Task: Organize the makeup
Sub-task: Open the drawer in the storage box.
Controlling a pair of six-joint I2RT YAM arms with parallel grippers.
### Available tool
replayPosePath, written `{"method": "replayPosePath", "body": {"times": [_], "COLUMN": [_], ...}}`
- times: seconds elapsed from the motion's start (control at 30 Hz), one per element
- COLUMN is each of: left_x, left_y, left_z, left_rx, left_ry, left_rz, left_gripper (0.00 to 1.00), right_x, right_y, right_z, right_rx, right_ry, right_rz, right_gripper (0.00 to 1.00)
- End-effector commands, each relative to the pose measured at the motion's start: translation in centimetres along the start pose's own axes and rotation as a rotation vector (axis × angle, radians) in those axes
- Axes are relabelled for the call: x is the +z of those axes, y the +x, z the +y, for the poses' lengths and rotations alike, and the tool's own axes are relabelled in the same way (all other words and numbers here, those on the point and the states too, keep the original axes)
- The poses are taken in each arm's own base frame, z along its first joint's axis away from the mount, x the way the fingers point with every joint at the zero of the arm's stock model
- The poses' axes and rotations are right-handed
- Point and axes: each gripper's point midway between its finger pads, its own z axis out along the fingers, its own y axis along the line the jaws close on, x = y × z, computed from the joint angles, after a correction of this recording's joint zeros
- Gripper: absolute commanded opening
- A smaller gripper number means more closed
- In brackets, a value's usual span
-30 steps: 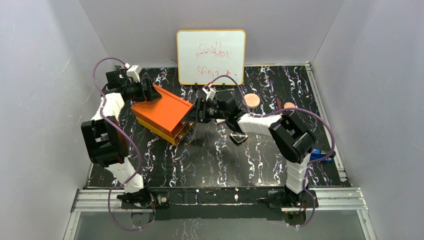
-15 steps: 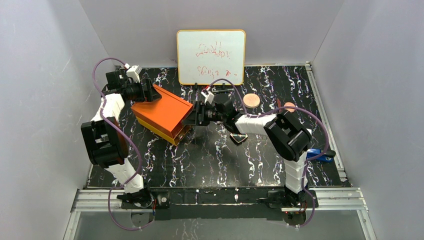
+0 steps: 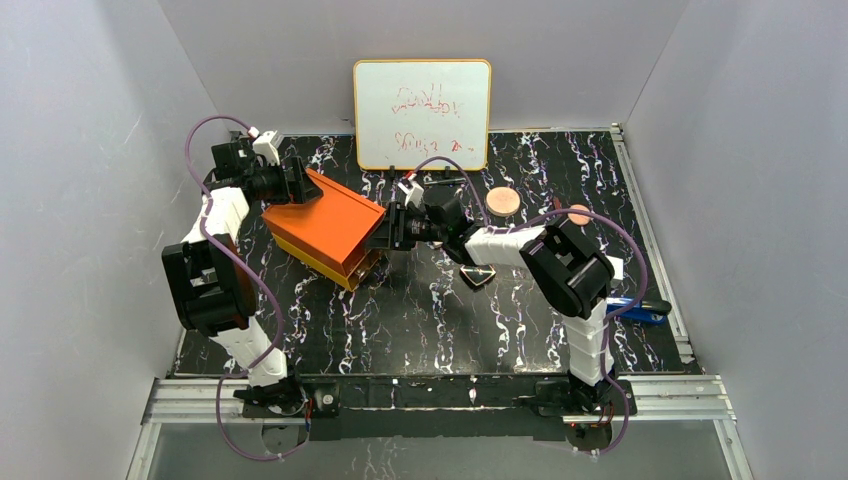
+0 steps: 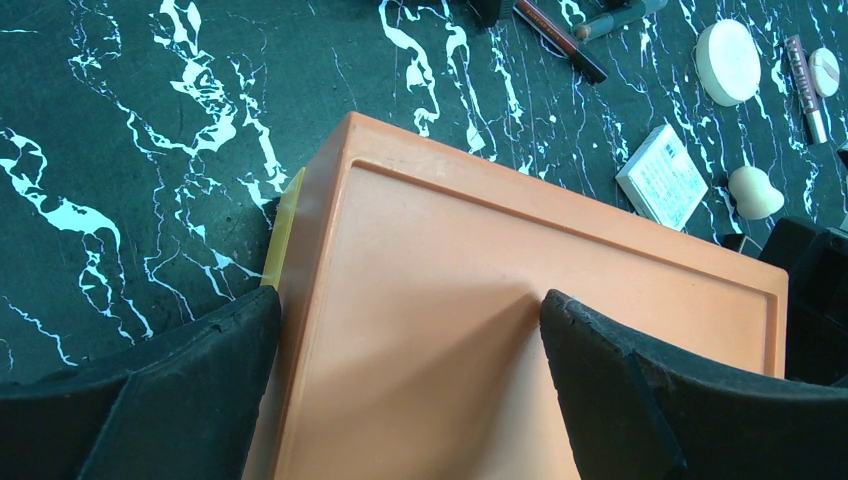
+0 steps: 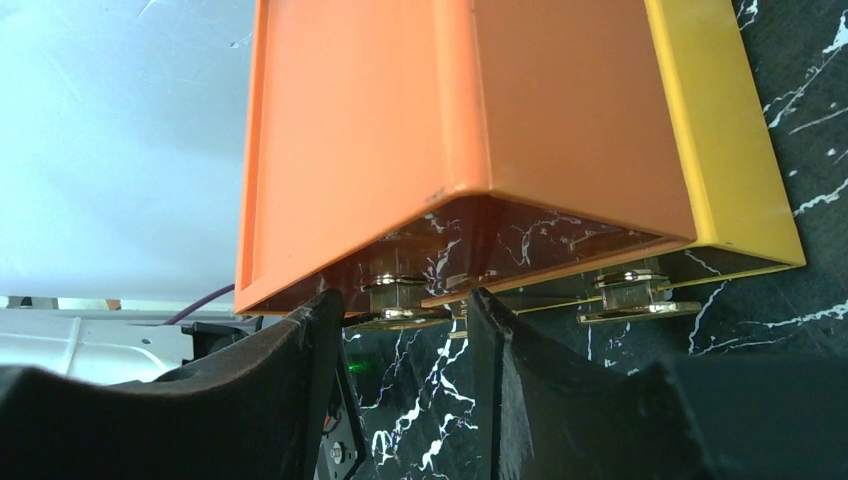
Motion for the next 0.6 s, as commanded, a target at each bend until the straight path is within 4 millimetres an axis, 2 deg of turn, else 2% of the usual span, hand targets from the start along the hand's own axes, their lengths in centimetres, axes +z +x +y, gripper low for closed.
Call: {"method": "replayPosePath", "body": {"times": [0.0,0.33,0.57], "left_x": [-1.1,-1.0,-1.0], "left_y": [0.1,0.1,0.2], "left_z": [-0.6,-0.6,-0.4], "left_rx": [0.009,0.008,0.009], "left_ry": [-0.01,-0.009,-0.016], "left_rz": [0.001,0.001,0.003], "left_gripper": [0.98,0.98,0.98], "right_x": [1.0,1.0,-0.6], "right_y": [-2.2,-1.8,-0.6], "right_z": [0.9,0.5,-1.2], "right_rx": [-0.056,-0.051,-0.042], "right_ry": [-0.032,-0.036,-0.006], "right_rz": [-0.051,-0.039,-0.02], "right_gripper": [0.54,0.26,0.21]}}
